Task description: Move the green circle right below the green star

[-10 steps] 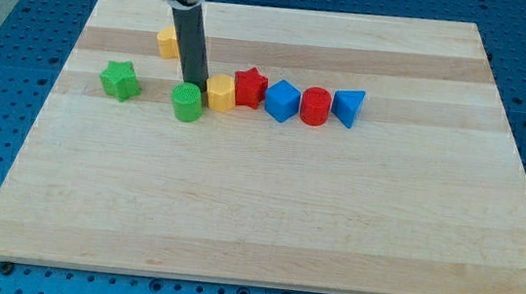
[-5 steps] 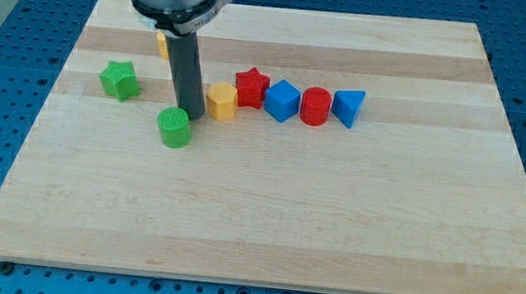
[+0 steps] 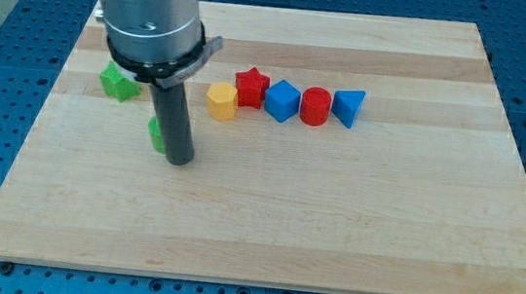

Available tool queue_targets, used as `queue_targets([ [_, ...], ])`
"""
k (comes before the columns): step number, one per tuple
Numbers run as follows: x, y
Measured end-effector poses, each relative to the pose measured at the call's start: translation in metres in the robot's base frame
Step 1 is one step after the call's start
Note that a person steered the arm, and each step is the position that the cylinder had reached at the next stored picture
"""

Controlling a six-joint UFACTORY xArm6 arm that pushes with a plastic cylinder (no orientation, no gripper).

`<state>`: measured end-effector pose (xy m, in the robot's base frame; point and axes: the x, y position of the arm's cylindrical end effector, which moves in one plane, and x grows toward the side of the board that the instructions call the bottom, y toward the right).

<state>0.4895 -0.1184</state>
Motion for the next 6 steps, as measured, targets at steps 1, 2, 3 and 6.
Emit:
queue_targets([
  [1, -0.011, -0.003],
  [2, -0.041, -0.01],
  [3, -0.068, -0.023],
  [6, -0.096, -0.043],
])
